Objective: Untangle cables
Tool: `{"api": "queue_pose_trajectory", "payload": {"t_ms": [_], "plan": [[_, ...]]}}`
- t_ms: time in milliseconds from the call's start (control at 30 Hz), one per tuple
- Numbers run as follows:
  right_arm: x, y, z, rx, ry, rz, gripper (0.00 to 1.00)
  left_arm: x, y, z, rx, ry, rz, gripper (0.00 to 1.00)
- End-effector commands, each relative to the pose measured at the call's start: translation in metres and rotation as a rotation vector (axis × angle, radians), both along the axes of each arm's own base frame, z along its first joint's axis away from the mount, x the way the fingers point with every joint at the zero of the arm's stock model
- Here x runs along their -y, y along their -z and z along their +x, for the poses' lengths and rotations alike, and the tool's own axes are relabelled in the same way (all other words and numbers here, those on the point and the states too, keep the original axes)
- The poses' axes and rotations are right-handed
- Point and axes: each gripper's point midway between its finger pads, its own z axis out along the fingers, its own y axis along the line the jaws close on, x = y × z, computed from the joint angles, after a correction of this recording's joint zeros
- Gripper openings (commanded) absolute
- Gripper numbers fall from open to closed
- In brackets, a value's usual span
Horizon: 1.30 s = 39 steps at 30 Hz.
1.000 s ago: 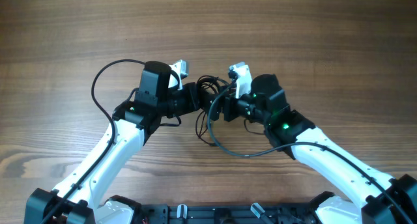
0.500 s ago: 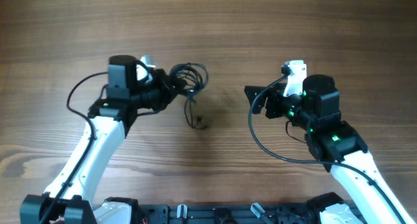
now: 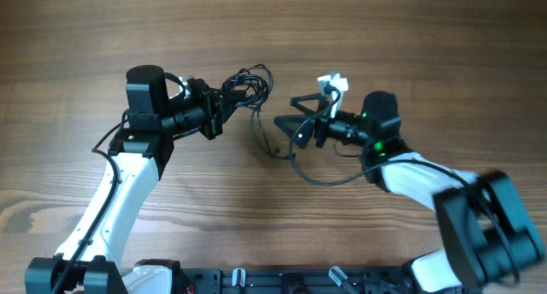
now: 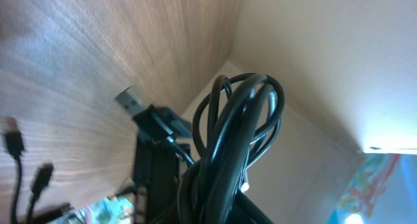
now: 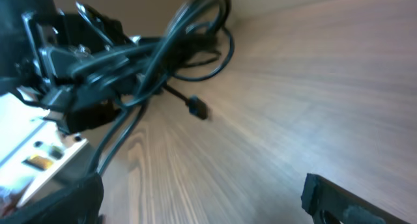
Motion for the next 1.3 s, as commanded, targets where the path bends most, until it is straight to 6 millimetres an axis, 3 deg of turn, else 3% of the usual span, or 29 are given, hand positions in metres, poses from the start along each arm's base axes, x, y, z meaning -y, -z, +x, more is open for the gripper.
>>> {"api": "queue_pose_trajectory", "payload": {"t_ms": [0,133,333,533,633,667,700,767,933,1067,1267], "plan": [[-0.023,0.015,-0.009,0.010,-0.050,0.023,1.00,0.006,-0.016,-0.008,-0.043,0.030,-0.082,0.04],[-0.035,0.010,-0.004,0.064,0.012,0.035,0.98,0.008,-0.015,-0.009,-0.043,0.037,-0.081,0.04],[-0.040,0.008,0.008,0.086,0.142,0.026,0.84,0.015,-0.015,-0.013,-0.044,0.058,-0.081,0.04],[-0.042,-0.001,0.014,0.107,0.156,0.039,0.72,0.029,-0.015,-0.020,-0.045,0.099,-0.080,0.04],[-0.042,-0.004,0.015,0.115,0.155,0.046,0.56,0.033,-0.015,-0.023,-0.046,0.111,-0.079,0.04],[-0.042,-0.003,0.015,0.113,0.155,0.046,0.46,0.033,-0.015,-0.023,-0.046,0.111,-0.079,0.04],[-0.042,-0.003,0.015,0.113,0.155,0.046,0.22,0.033,-0.015,-0.023,-0.046,0.111,-0.079,0.04],[-0.043,-0.003,0.014,0.112,0.150,0.047,0.05,0.033,-0.015,-0.023,-0.045,0.111,-0.079,0.04],[-0.042,0.015,0.009,0.036,0.110,0.005,0.04,0.032,-0.016,-0.022,0.021,0.133,-0.048,0.04],[-0.012,0.059,0.016,-0.159,0.139,-0.097,0.04,0.024,-0.025,-0.019,0.206,0.194,-0.002,0.04],[0.061,0.061,0.038,-0.289,0.181,-0.056,0.04,0.009,-0.037,-0.019,0.389,0.261,0.018,0.04]]}}
